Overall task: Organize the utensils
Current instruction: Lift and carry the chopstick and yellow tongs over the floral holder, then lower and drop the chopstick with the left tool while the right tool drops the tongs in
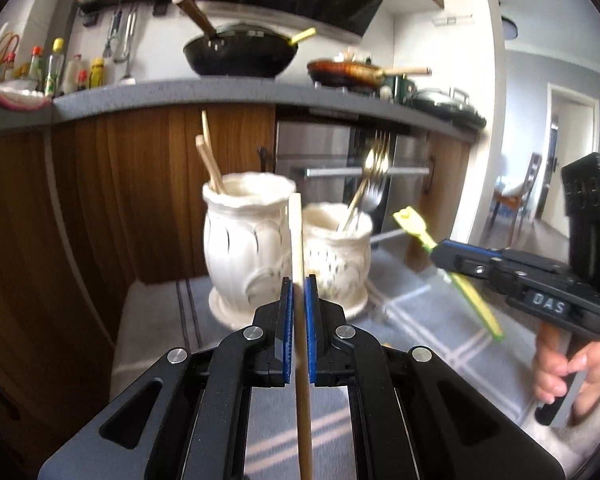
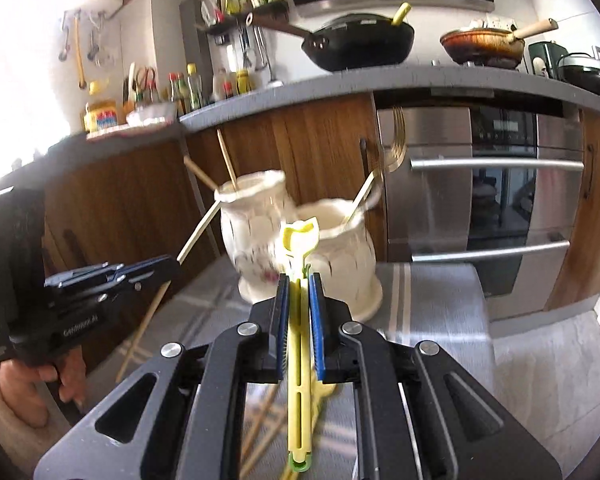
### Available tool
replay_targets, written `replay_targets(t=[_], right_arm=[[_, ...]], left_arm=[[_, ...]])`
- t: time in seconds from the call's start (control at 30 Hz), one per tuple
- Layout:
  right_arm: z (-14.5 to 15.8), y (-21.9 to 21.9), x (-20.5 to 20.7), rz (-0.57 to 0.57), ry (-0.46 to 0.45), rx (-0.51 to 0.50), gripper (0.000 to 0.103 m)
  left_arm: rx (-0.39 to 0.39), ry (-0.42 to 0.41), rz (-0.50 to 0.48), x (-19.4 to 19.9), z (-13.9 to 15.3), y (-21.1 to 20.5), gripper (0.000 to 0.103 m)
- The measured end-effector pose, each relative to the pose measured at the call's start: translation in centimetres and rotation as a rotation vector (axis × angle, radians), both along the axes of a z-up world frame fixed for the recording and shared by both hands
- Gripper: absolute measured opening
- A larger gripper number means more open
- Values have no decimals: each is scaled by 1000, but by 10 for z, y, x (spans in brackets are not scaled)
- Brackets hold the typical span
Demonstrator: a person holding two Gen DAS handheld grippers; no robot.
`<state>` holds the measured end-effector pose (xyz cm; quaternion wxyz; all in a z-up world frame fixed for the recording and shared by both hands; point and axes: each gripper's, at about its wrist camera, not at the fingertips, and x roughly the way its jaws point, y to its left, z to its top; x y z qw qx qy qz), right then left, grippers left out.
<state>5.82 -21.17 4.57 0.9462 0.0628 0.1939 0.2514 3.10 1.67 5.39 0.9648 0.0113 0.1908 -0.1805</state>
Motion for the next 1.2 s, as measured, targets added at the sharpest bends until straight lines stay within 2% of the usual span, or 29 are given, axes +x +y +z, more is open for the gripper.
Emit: replay_targets(t=[0.17, 0.37, 0.53, 0.8, 0.97, 1.2], right_arm=[[16, 4, 21, 4, -27, 55, 10], [35, 7, 56, 19, -56, 152, 10], [41, 7, 90, 33, -64, 223, 10], [40, 15, 126, 41, -82, 228, 10], [36, 22, 136, 53, -85, 199, 10], [23, 34, 132, 60, -119, 116, 10]], left_arm=[[-36, -91, 8, 6, 20, 4, 7], [-46, -158, 8, 36, 44, 2, 7], [-109, -223, 15, 68, 64, 2, 7], [-112, -293, 54, 115, 89, -14, 7], [-90, -319, 91, 136, 84, -24, 7], [-34, -357, 96, 134, 71, -34, 7]])
